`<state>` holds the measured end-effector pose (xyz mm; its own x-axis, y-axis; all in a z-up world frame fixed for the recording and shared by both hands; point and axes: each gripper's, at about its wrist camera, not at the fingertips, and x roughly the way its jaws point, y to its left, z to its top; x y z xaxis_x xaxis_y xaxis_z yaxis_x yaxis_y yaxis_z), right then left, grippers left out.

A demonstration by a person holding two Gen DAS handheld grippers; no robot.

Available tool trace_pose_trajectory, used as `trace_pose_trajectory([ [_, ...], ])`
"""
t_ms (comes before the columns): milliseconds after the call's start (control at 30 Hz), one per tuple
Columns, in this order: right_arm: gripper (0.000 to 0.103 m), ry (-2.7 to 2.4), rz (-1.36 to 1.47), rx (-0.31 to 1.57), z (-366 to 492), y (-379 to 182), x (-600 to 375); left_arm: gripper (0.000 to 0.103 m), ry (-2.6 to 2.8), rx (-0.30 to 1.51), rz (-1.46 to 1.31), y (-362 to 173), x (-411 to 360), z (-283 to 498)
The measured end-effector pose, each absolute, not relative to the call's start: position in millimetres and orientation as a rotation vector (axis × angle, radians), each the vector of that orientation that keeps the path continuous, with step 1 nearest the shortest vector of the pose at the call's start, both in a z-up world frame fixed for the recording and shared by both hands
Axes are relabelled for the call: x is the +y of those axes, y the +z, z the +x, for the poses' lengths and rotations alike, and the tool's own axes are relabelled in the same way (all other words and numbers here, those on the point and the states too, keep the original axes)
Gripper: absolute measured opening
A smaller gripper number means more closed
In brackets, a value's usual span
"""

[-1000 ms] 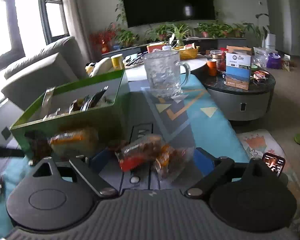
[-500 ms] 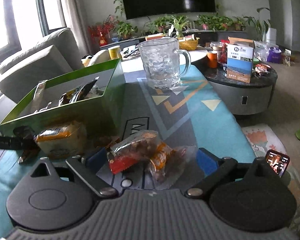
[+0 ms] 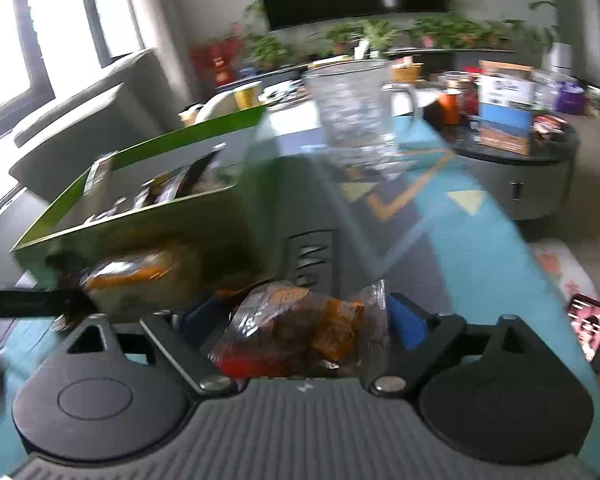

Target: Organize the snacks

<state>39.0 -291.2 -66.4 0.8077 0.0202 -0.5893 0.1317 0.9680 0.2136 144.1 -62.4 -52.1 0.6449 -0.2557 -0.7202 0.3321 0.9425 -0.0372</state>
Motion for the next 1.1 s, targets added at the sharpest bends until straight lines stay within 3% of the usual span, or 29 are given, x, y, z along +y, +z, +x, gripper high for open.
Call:
trace_pose_trajectory([
  [67,0.08,0.023,0.225,0.642,34,-66,-281,0.027,-0.346,0.808,0.096,-52,-57,141],
  [433,0.08,0.29,0.078,0.667,1,-65,-223,0.027,-0.467,0.86,0.113,-45,-38,101],
  [533,0.08,0.251,0.107,0.669,2,-65,-230,0.038,-0.433,0.837,0.088,-42,-35,105],
  [600,0.08,0.233,0.126,0.665,2,-65,-236,0.054,-0.386,0.825,0.055,-40,-36,111],
  [967,0.08,0.211,0.118,0.655,3,-68,-236,0.071,-0.351,0.78,0.194,-56,-88,125],
  [1067,0.08,0.214,0.121,0.656,3,-68,-238,0.07,-0.357,0.783,0.164,-58,-83,127],
  [1100,0.08,0.216,0.122,0.654,4,-68,-238,0.063,-0.364,0.78,0.15,-58,-80,127],
])
